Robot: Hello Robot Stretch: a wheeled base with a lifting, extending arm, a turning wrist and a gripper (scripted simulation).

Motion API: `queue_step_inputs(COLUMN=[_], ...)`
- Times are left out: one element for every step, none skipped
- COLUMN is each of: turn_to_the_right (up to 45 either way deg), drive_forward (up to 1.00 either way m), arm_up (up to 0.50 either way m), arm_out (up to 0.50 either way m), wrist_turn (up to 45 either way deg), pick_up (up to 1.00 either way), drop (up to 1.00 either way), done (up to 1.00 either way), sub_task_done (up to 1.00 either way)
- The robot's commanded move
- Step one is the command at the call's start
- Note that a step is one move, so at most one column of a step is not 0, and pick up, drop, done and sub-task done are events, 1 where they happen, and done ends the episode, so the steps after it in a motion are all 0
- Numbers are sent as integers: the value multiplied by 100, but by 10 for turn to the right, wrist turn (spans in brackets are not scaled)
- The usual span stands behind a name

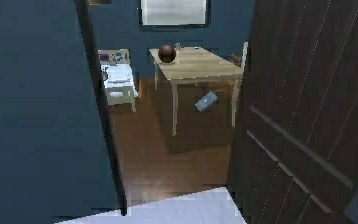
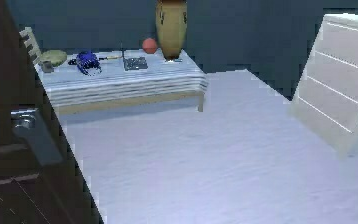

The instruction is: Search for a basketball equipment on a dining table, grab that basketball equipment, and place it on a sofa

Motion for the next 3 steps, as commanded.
queue_step_inputs(turn_to_the_right=[0,-30,0], drive_forward=[100,0,10], arm_up=[0,0,0], arm_out=[0,0,0], wrist_turn=[0,0,0], pick_up=[0,0,0], drop=[0,0,0], done=[0,0,0], sub_task_done=[0,0,0])
